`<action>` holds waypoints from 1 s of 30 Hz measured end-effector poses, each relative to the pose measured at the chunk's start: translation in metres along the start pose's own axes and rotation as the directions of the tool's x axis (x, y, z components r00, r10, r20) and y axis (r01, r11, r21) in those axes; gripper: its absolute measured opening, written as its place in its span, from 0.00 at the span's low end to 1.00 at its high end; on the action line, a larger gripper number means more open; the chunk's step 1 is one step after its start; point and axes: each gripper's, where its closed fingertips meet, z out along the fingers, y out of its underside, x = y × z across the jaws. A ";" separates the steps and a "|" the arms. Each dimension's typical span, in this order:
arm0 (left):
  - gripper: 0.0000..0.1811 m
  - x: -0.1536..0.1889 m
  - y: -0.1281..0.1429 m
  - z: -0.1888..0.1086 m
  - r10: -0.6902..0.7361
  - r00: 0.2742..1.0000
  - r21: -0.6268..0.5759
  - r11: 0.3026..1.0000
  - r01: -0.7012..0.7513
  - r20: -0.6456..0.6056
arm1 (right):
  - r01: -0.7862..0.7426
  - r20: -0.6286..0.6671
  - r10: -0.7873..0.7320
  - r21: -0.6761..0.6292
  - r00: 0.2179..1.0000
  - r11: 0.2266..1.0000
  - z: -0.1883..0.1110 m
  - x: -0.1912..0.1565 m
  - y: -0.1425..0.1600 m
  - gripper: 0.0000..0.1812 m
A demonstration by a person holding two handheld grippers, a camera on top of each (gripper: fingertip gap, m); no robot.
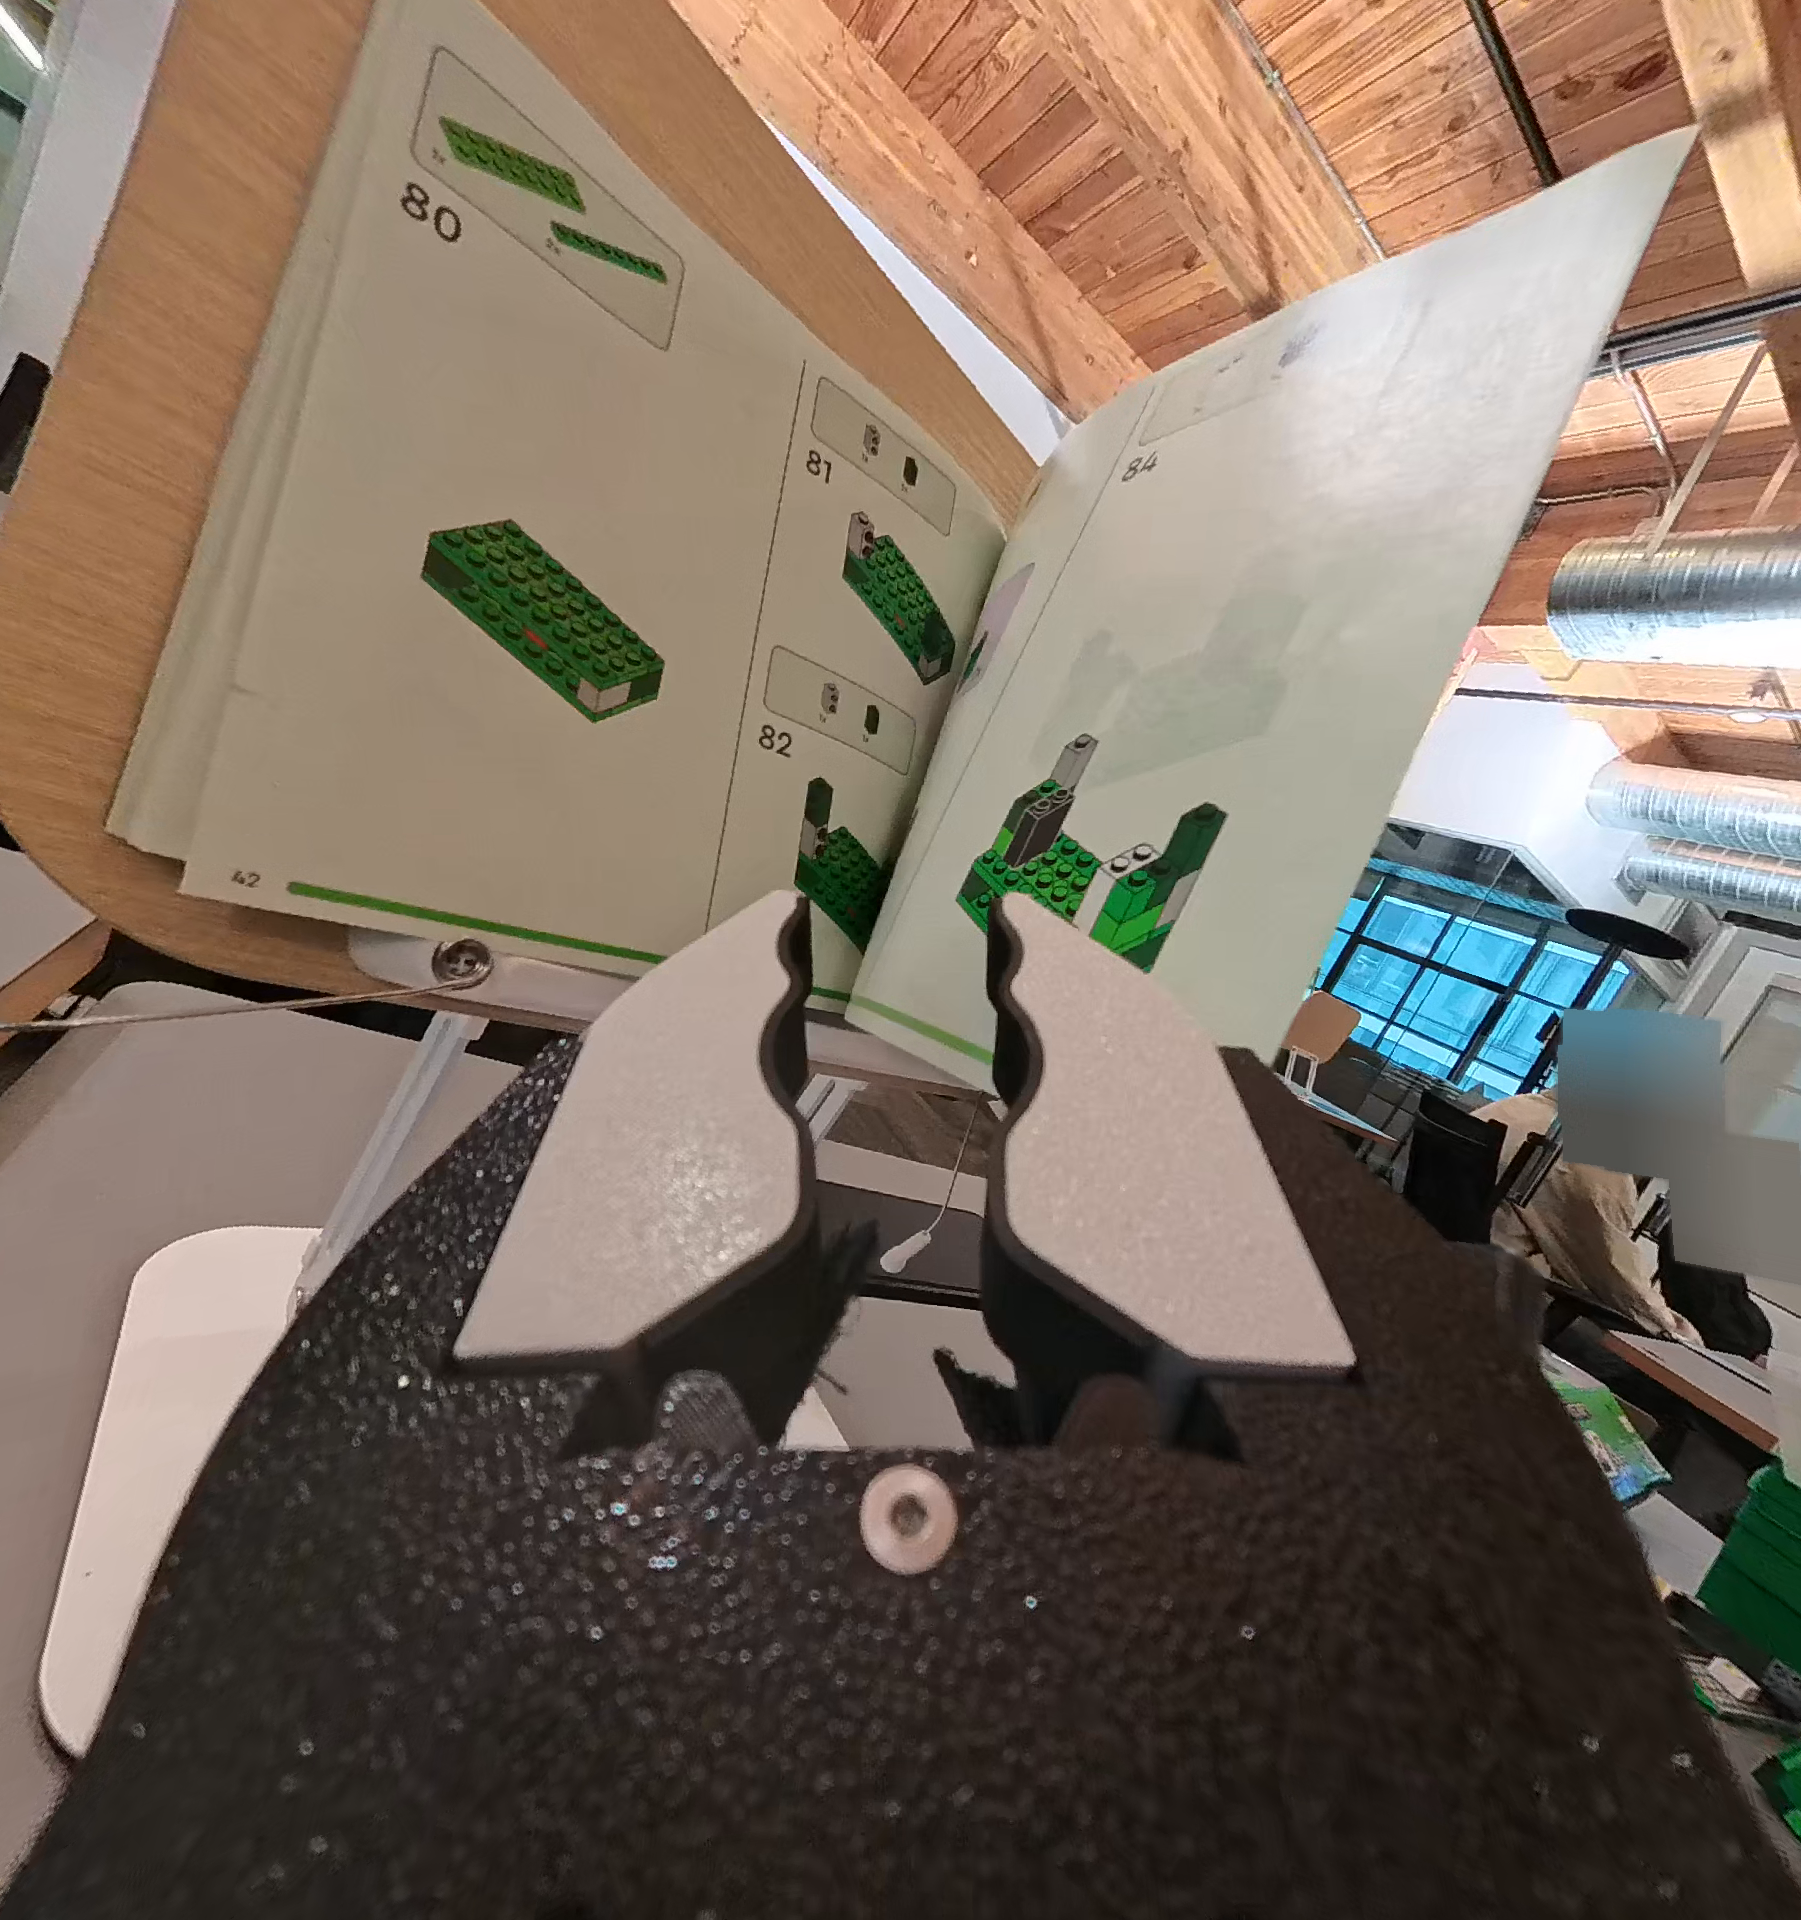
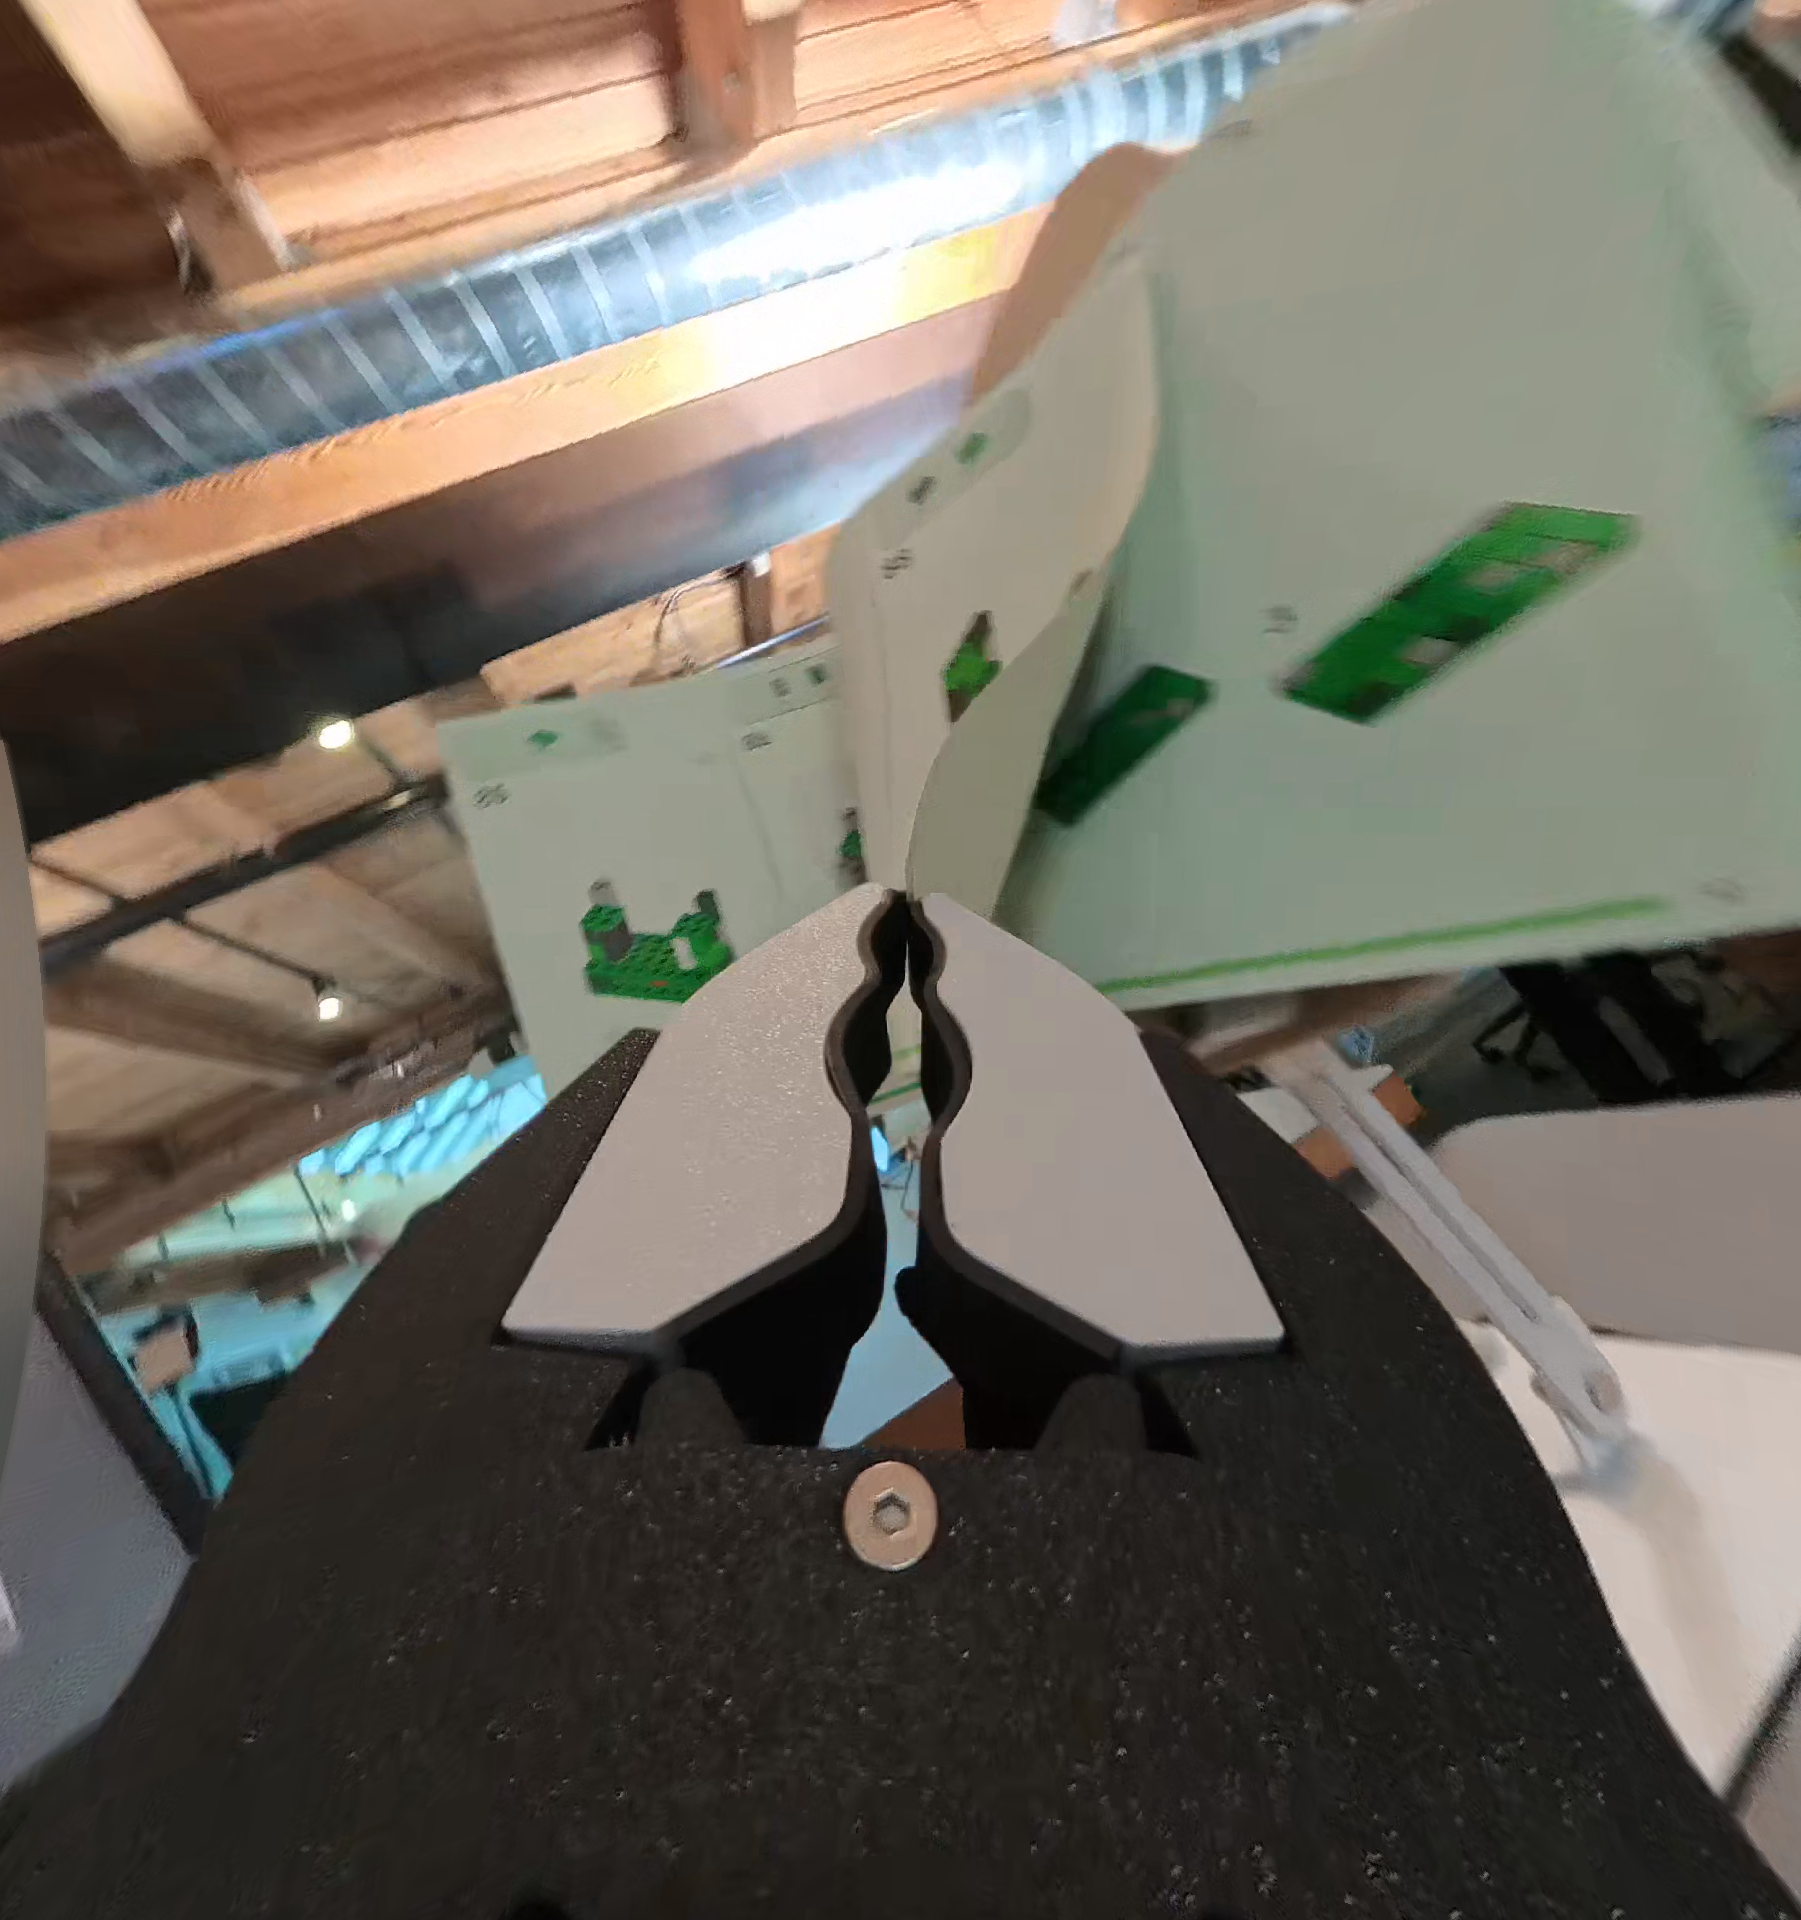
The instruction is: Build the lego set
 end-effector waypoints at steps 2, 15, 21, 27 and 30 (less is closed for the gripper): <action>0.18 -0.001 0.000 0.000 -0.004 1.000 -0.002 1.000 0.004 0.003 | 0.101 0.064 -0.098 -0.041 0.993 0.994 0.011 -0.025 0.009 0.00; 0.17 -0.009 -0.001 -0.004 -0.060 0.998 0.016 0.998 0.060 0.009 | 0.671 0.342 -0.579 -0.315 0.740 0.671 0.057 -0.101 0.120 0.00; 0.17 -0.014 -0.003 -0.007 -0.077 0.997 0.027 0.997 0.077 0.010 | 0.685 0.337 -0.597 -0.324 0.728 0.652 0.057 -0.098 0.123 0.00; 0.17 -0.012 -0.006 -0.008 -0.074 0.997 0.031 0.997 0.074 0.003 | 0.700 0.338 -0.613 -0.326 0.714 0.636 0.055 -0.098 0.125 0.00; 0.17 -0.011 -0.006 -0.008 -0.072 0.997 0.030 0.997 0.072 0.000 | 0.696 0.331 -0.612 -0.325 0.718 0.641 0.055 -0.096 0.123 0.00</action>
